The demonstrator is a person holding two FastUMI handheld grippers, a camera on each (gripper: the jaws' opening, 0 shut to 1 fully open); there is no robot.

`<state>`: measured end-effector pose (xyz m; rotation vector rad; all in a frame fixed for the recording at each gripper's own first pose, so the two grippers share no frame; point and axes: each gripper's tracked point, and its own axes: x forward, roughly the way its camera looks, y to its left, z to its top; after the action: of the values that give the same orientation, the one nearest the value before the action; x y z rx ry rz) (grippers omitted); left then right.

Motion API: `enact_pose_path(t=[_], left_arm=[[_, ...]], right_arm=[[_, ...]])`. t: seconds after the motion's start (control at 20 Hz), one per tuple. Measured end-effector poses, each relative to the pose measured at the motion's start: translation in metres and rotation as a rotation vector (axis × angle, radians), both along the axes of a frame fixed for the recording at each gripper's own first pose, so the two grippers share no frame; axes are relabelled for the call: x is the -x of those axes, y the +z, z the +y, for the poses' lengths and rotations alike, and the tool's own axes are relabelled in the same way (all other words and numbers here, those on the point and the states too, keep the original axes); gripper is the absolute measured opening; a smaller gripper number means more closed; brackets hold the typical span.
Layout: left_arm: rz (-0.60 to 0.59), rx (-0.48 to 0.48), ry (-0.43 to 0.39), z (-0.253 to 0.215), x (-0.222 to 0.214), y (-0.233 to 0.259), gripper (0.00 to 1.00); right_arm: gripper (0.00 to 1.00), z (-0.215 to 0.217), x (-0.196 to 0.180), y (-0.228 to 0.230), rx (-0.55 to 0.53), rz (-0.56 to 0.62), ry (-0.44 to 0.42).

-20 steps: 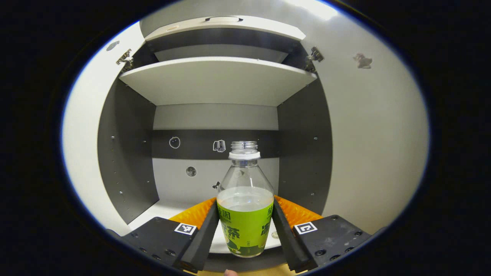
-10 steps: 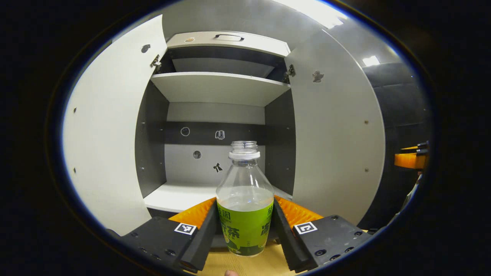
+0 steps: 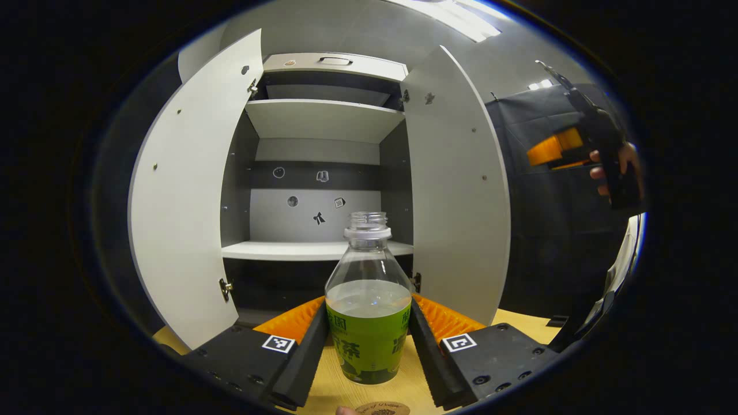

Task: Grasp the bottle in the cabinet with the left hand and place it on the coaster, then close the right door with the right hand and the left door with the left hand.

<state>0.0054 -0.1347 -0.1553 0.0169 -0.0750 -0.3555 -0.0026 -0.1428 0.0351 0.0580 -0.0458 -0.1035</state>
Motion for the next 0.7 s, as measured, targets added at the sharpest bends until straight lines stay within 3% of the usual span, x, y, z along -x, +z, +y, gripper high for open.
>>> enact_pose_path(t=[0.35,0.7], left_arm=[[0.067,0.002,0.012,-0.005,0.016,-0.095,0.78],[0.094,0.02,0.03,-0.002,0.016,-0.143,0.78]], right_arm=[[0.97,0.013,0.004,0.009,-0.046,0.021,0.017],[0.98,0.022,0.011,0.014,-0.016,0.039,0.023]])
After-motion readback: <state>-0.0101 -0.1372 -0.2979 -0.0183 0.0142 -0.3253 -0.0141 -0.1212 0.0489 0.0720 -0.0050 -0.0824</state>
